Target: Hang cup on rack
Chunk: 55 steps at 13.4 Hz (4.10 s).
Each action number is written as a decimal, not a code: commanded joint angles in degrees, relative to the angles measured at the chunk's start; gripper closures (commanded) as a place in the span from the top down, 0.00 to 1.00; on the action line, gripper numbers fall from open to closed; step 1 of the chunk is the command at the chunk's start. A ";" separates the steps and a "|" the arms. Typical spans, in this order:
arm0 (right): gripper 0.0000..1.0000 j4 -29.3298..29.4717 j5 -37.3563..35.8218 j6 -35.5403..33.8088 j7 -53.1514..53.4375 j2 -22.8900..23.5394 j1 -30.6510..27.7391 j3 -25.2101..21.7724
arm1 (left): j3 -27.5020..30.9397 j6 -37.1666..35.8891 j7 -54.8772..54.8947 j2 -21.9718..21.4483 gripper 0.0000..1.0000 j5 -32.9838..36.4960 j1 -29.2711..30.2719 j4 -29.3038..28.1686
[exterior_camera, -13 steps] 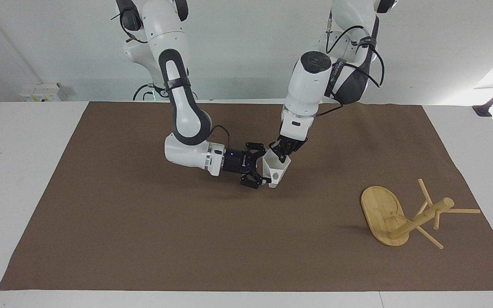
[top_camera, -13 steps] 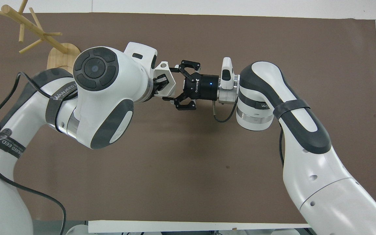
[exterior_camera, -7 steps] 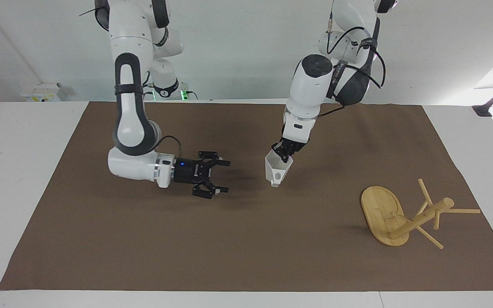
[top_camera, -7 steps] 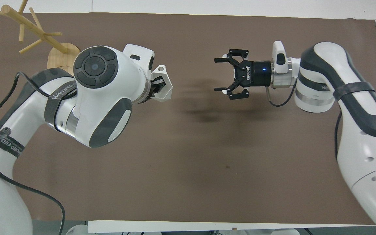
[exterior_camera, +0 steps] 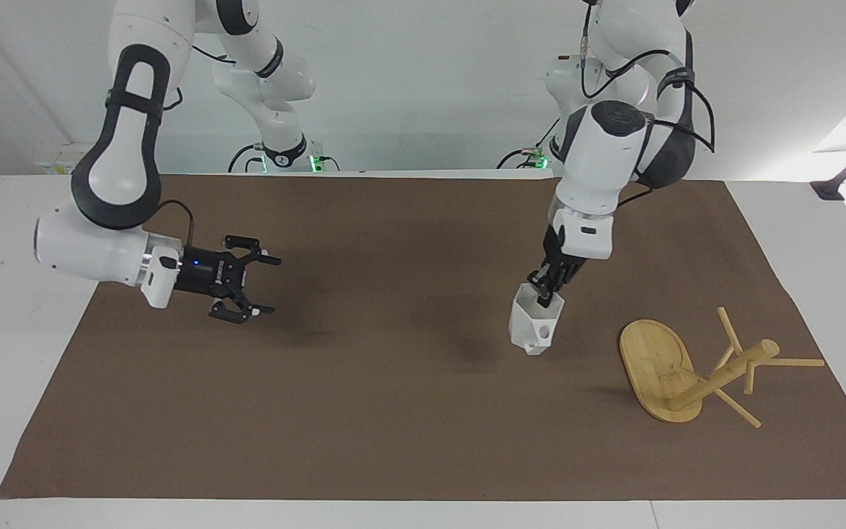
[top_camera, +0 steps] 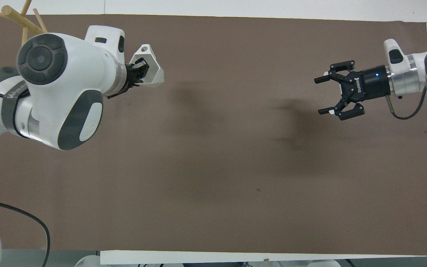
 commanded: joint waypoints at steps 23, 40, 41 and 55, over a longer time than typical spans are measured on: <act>1.00 8.39 -44.30 -16.71 91.01 -17.18 5.22 -3.54 | -1.09 51.13 1.62 -0.86 0.00 0.25 15.59 -25.82; 1.00 8.30 -43.68 -16.89 94.81 -16.48 6.01 -5.30 | -0.65 35.05 1.79 1.08 1.00 -2.03 16.46 -17.13; 1.00 8.30 -43.68 -16.89 94.81 -16.48 5.92 -5.30 | -0.56 34.52 1.79 0.47 1.00 -1.95 16.99 -17.12; 1.00 8.04 -46.85 -13.72 94.98 -16.48 6.01 -5.03 | 3.57 -36.91 52.28 -7.99 1.00 -0.81 21.21 12.65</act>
